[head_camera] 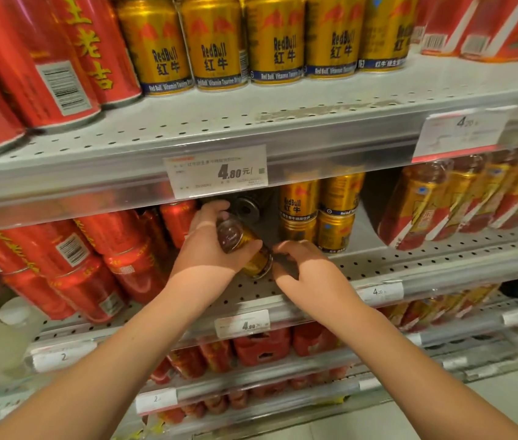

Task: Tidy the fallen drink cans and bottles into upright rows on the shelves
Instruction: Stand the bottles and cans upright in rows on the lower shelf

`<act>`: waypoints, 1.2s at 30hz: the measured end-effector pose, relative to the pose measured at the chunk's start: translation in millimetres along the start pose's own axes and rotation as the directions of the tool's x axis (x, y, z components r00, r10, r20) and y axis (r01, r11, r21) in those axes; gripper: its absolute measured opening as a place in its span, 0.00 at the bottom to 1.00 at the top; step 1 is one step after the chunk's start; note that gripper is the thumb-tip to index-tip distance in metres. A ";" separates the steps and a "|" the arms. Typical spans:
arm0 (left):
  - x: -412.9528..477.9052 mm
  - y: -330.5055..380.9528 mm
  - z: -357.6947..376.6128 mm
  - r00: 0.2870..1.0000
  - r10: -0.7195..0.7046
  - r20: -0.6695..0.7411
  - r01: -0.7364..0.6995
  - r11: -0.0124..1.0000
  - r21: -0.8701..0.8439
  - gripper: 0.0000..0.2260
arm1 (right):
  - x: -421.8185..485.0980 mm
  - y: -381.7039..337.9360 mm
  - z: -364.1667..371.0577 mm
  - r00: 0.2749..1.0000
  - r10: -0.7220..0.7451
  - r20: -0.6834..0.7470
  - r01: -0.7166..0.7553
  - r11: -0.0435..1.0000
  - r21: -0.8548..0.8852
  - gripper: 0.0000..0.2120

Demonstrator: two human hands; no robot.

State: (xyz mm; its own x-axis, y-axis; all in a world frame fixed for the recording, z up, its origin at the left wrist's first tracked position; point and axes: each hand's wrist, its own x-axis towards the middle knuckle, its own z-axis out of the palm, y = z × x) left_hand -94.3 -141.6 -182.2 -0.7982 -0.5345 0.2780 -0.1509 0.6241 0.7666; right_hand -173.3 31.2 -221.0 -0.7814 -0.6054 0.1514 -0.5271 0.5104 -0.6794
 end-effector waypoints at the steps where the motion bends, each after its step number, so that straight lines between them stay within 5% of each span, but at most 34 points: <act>1: -3.7 3.1 4.4 1.000 0.001 0.009 -0.001 1.000 -0.013 0.33 | -2.3 4.8 -3.8 1.000 -0.005 0.012 0.004 1.000 0.002 0.17; 5: -28.3 12.0 30.9 0.999 0.033 0.036 -0.028 0.989 -0.148 0.31 | -9.6 19.4 -18.7 0.995 -0.033 0.097 0.035 0.999 -0.020 0.18; 10: -49.2 19.7 50.3 1.000 -0.018 -0.010 0.019 1.000 0.015 0.29 | -9.8 30.1 -29.9 0.991 -0.107 0.084 0.116 0.987 -0.116 0.22; 16: -53.6 24.9 53.1 0.996 -0.025 0.086 0.026 1.000 -0.010 0.34 | -14.3 44.9 -36.9 0.990 -0.107 0.094 0.114 0.991 -0.069 0.17; 22: -56.9 36.1 73.5 0.995 -0.053 0.081 0.058 0.996 -0.063 0.26 | -21.4 60.1 -54.4 0.996 -0.073 0.048 0.076 0.994 -0.074 0.18; 31: -53.2 69.5 125.0 0.988 0.000 0.153 0.002 1.000 -0.009 0.33 | -28.5 97.1 -88.3 0.999 0.037 -0.034 -0.038 0.998 -0.045 0.26; 36: -48.4 88.6 151.2 0.986 -0.059 0.154 0.083 0.985 -0.152 0.28 | -29.6 112.6 -101.0 0.976 0.094 -0.197 -0.117 0.987 -0.112 0.20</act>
State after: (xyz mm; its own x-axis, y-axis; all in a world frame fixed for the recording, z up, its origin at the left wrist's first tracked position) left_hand -157.3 25.7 -215.3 -0.8682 -0.4763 0.1393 -0.1262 0.4834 0.8663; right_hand -243.2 168.3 -229.5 -0.8778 -0.4226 0.2256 -0.4658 0.6430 -0.6079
